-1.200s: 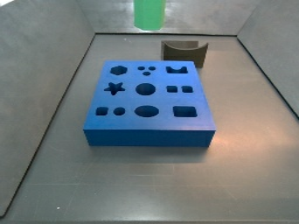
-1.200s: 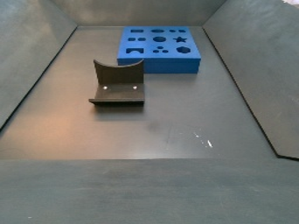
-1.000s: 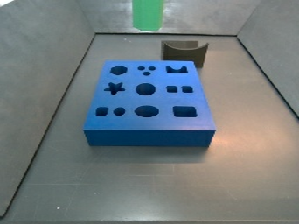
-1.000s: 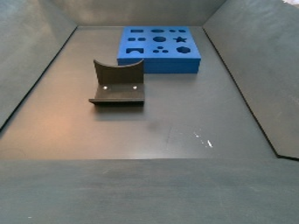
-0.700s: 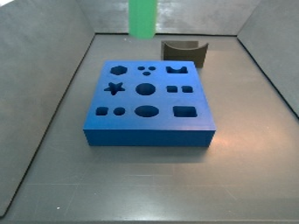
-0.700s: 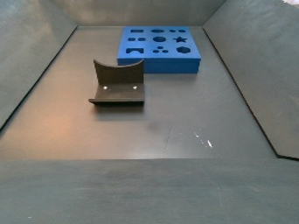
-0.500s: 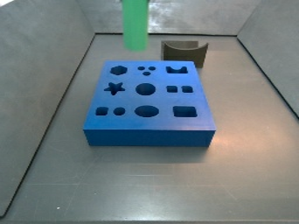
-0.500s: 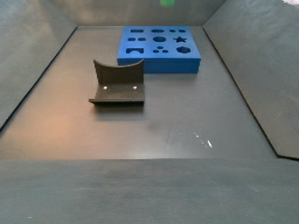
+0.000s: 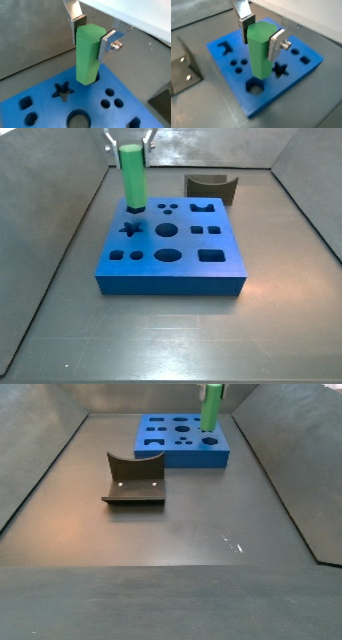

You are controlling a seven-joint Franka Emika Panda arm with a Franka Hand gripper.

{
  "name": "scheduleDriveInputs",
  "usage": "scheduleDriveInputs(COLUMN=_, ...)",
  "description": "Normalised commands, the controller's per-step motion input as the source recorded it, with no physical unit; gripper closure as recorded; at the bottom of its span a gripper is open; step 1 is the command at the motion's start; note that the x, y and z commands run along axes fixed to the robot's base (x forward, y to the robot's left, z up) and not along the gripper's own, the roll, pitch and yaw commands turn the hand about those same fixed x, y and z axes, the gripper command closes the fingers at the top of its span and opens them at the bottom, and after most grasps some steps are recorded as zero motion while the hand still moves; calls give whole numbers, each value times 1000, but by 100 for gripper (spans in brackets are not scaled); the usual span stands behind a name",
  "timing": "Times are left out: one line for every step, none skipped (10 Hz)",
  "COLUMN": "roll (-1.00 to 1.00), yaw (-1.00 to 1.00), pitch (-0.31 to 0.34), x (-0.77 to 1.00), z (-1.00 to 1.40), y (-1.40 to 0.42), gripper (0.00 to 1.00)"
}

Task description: Insert the hexagon object.

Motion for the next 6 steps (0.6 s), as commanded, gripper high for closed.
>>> scheduleDriveInputs(roll=83, yaw=126, pitch=-1, x=-40, z=-254, y=254, gripper=100)
scheduleDriveInputs(roll=114, yaw=160, pitch=0, x=-11, z=-297, y=297, gripper=100)
scheduleDriveInputs(roll=124, yaw=226, pitch=0, x=0, z=-311, y=343, gripper=100)
scheduleDriveInputs(roll=44, yaw=231, pitch=-7, x=0, z=-263, y=229, gripper=100)
scheduleDriveInputs(roll=20, yaw=266, pitch=-27, x=3, z=-280, y=191, gripper=100)
scheduleDriveInputs(roll=0, yaw=311, pitch=-70, x=14, z=-380, y=0, gripper=100)
